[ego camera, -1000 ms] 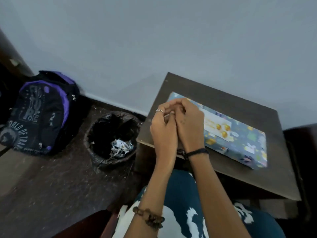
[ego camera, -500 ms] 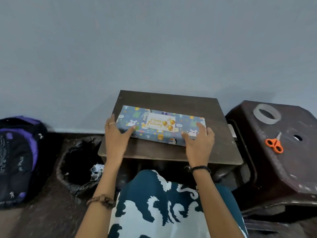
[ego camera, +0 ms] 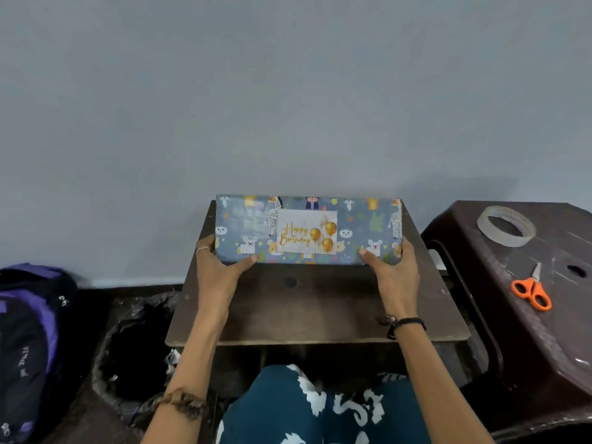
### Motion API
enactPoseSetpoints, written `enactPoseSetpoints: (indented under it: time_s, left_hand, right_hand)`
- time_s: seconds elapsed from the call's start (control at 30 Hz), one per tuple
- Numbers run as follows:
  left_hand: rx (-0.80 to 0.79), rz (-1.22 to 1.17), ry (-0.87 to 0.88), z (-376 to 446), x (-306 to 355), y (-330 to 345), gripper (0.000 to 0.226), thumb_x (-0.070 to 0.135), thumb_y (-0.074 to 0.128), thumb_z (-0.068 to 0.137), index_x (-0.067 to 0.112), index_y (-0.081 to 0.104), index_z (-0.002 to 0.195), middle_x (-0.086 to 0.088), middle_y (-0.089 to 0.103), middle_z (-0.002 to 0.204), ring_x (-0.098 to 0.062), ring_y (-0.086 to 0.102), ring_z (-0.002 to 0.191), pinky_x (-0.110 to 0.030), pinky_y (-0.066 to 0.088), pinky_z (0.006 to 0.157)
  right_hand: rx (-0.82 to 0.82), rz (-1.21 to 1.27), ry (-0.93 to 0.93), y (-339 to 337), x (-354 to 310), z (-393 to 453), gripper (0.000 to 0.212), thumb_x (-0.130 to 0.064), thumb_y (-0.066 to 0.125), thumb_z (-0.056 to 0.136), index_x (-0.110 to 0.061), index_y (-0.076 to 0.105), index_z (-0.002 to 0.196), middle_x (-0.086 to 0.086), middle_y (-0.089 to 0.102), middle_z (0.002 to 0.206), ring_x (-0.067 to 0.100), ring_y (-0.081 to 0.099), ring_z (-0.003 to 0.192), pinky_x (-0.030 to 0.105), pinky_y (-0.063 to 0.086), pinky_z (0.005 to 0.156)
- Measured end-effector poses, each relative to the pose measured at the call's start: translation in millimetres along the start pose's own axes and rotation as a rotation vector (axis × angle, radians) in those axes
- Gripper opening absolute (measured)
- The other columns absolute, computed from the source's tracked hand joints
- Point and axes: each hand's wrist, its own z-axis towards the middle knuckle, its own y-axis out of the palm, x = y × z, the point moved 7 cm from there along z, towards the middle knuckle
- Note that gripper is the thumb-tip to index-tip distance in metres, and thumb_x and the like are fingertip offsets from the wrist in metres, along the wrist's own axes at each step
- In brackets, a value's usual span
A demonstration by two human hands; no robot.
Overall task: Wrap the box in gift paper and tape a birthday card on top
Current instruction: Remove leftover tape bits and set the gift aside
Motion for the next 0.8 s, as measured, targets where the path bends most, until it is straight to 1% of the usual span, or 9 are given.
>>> enactPoseSetpoints:
  time_s: [0.07,0.13,0.27,0.37,0.53,0.6,0.67,0.73,0.8]
  left_hand:
    - [0.000,-0.017,0.047,4.6,8.0,11.7,0.063,-0.009,0.075,0.068,0.014,0.035,0.111,0.012,0.051,0.097,0.006,0.053,0.085,-0.006,0.047,0.068]
    - [-0.006,-0.012,0.063,10.1,7.7,18.7,0.063,-0.008,0.078,0.066,0.011,0.037,0.111,0.010,0.052,0.098,0.005,0.055,0.084,-0.005,0.048,0.067]
    - [-0.055,0.139,0.020,19.3,-6.6,23.0,0.071,0.020,0.088,0.053,0.006,0.050,0.111,-0.006,0.060,0.110,-0.011,0.063,0.091,-0.031,0.054,0.079]
    - [-0.045,0.236,-0.088,16.2,-16.2,22.6,0.068,0.019,0.087,0.059,0.008,0.044,0.110,-0.009,0.056,0.115,-0.021,0.059,0.098,-0.041,0.049,0.086]
    - [-0.071,0.367,-0.198,9.6,-21.6,23.8,0.067,0.030,0.078,0.072,0.008,0.041,0.123,-0.011,0.051,0.126,-0.029,0.051,0.113,-0.045,0.044,0.095]
    - [-0.068,0.528,-0.095,4.5,-7.0,27.6,0.076,0.029,0.072,0.077,0.008,0.032,0.138,-0.015,0.039,0.140,-0.032,0.038,0.128,-0.050,0.035,0.104]
    - [-0.091,0.818,0.157,-5.8,18.2,42.9,0.080,0.022,0.062,0.086,0.016,0.014,0.149,-0.014,0.013,0.154,-0.033,0.015,0.141,-0.052,0.021,0.111]
    - [-0.235,1.028,0.432,-20.6,34.1,71.4,0.077,0.011,0.050,0.091,0.027,0.003,0.150,-0.006,-0.003,0.157,-0.028,0.001,0.145,-0.048,0.013,0.114]
    - [-0.411,1.153,0.491,-31.6,26.0,89.2,0.076,0.002,0.041,0.091,0.031,0.000,0.149,0.001,-0.005,0.158,-0.022,-0.004,0.145,-0.044,0.005,0.116]
  right_hand:
    - [0.005,0.053,-0.028,-0.5,-8.6,9.7,0.064,-0.012,0.075,0.076,-0.014,0.042,0.131,-0.004,0.054,0.114,0.010,0.052,0.102,0.009,0.041,0.074]
    - [-0.014,0.043,-0.031,-3.1,-10.3,16.0,0.063,-0.012,0.074,0.077,-0.014,0.042,0.131,-0.005,0.055,0.113,0.010,0.053,0.103,0.018,0.043,0.081]
    - [-0.039,-0.026,-0.028,-10.7,-0.5,22.1,0.053,-0.013,0.072,0.079,-0.013,0.047,0.125,-0.004,0.056,0.107,0.010,0.054,0.097,0.024,0.044,0.083]
    - [-0.049,-0.122,-0.047,-10.9,6.8,21.9,0.040,-0.017,0.072,0.079,-0.017,0.051,0.113,-0.005,0.058,0.101,0.008,0.054,0.087,0.013,0.040,0.068]
    - [-0.021,-0.290,-0.005,-3.9,21.7,24.4,0.049,-0.037,0.071,0.077,-0.012,0.052,0.115,0.007,0.060,0.114,0.027,0.056,0.106,0.040,0.047,0.084]
    - [-0.038,-0.404,0.010,-0.1,15.4,23.4,0.057,-0.035,0.065,0.083,-0.009,0.046,0.129,0.014,0.049,0.133,0.032,0.043,0.125,0.045,0.039,0.099]
    - [-0.052,-0.685,-0.093,9.1,-3.8,14.4,0.056,-0.027,0.051,0.093,-0.005,0.033,0.141,0.017,0.027,0.150,0.032,0.021,0.140,0.049,0.021,0.111]
    - [-0.122,-0.834,-0.376,38.6,-31.8,-8.0,0.046,-0.022,0.028,0.099,0.007,0.040,0.133,0.022,0.034,0.146,0.037,0.032,0.135,0.056,0.031,0.105]
    - [-0.294,-0.935,-0.548,71.4,-35.9,-33.7,0.063,-0.026,0.003,0.101,0.009,0.048,0.127,0.021,0.046,0.139,0.035,0.047,0.127,0.057,0.042,0.095]
